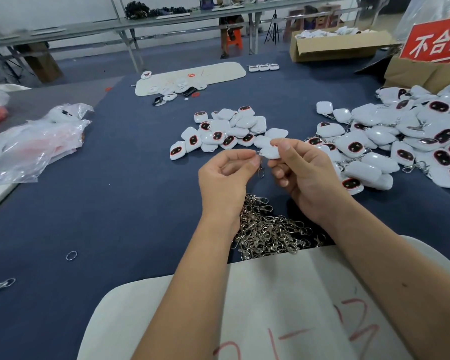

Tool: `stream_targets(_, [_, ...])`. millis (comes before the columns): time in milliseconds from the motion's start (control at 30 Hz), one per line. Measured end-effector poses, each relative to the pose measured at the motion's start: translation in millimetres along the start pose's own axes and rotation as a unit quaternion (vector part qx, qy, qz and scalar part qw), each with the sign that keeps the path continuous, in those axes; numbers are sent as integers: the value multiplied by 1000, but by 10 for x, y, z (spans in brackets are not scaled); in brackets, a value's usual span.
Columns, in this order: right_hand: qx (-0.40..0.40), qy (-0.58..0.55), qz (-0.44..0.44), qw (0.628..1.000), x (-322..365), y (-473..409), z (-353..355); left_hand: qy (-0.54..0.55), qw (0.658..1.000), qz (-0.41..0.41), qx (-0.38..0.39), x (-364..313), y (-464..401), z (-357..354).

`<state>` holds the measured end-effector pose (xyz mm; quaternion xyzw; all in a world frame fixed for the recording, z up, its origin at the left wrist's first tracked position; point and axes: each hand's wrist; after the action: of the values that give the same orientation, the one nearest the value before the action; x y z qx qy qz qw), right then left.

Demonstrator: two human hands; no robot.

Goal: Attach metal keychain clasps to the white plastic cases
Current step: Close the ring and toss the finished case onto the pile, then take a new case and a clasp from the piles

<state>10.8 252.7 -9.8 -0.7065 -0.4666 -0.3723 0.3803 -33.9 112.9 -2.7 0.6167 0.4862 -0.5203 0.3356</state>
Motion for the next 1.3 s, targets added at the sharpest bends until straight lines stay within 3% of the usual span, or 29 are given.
stream_targets(167, [-23, 35, 8, 999, -13, 5, -30, -113, 991, -72, -30, 12, -28, 25])
stream_targets(333, [-15, 91, 25, 995, -36, 20, -3, -333, 921, -202, 9, 38, -1, 66])
stream_targets(433, [-17, 105, 29, 994, -36, 26, -4, -381, 894, -234, 21, 53, -6, 86])
stream_targets(500, [-34, 104, 33, 993, -41, 27, -18, -363, 902, -232, 13, 67, -8, 79])
stream_targets(633, [-133, 136, 61, 980, -59, -5, 0, -335, 922, -194, 17, 97, 14, 31])
stream_targets(800, [-322, 199, 142, 915, -53, -14, 87, -432, 879, -197, 37, 122, -1, 29])
stream_targets(867, [-363, 222, 148, 893, -57, -5, 97, -468, 860, -200, 38, 117, -40, 16])
stream_targets(967, [-347, 266, 153, 886, -62, 6, 66, -521, 827, -198, 73, 115, -183, -58])
stream_targets(1133, [-267, 353, 153, 884, -51, 26, 5, -623, 739, -143, 211, 71, -583, -295])
stream_targets(1200, [-233, 398, 156, 873, -55, 30, -24, -618, 742, -117, 235, 27, -679, -347])
stream_targets(1300, [-193, 500, 189, 823, -64, 45, -47, -574, 781, -127, 211, -16, -648, -288])
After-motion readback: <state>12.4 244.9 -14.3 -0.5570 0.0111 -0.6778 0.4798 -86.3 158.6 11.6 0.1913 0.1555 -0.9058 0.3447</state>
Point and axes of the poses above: each hand's wrist, its own y-axis away from the middle knuckle, its own z-axis out of the back of the hand, x = y × z, and after that the axes turned 4 degrees about x, right-handed
